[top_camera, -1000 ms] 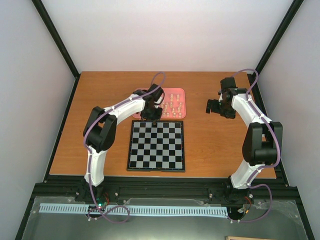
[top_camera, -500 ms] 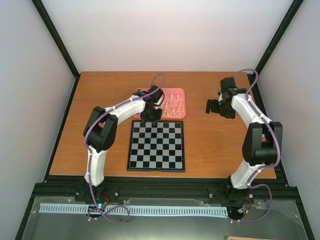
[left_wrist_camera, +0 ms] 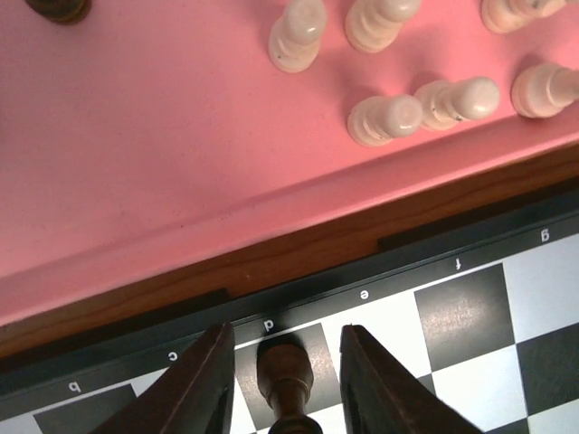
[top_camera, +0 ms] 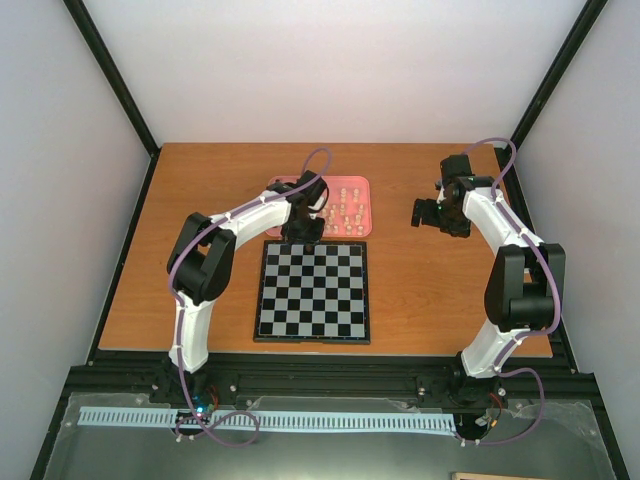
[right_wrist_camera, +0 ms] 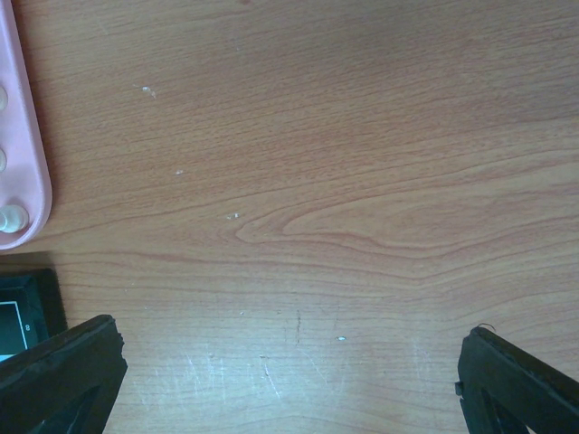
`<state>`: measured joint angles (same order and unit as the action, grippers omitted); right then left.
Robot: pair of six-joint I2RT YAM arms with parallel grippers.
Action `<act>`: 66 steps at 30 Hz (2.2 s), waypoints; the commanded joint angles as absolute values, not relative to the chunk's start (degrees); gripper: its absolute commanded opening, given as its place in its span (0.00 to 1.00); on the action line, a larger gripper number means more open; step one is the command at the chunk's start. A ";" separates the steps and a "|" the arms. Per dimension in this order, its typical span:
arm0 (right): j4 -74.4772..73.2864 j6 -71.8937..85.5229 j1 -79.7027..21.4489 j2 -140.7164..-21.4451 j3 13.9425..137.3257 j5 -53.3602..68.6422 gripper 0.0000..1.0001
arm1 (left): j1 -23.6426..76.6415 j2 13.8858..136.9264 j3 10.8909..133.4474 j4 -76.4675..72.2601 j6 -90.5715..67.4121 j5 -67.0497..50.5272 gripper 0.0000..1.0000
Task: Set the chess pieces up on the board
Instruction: Place the chess piece on the chessboard, then pick up the chess piece from the storage box.
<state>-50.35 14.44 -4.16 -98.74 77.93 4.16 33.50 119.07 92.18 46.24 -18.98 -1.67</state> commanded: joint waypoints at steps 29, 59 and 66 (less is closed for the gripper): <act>-49.23 14.72 -4.39 -99.84 78.48 5.86 1.00 | 25.60 111.71 104.35 55.63 -16.94 3.32 0.82; -50.08 14.15 -4.39 -101.51 79.45 4.90 1.00 | 19.42 124.00 100.52 48.97 -16.96 2.95 0.47; -49.92 14.06 -4.39 -101.68 79.45 4.81 1.00 | 19.41 123.85 100.84 48.70 -16.78 4.00 0.46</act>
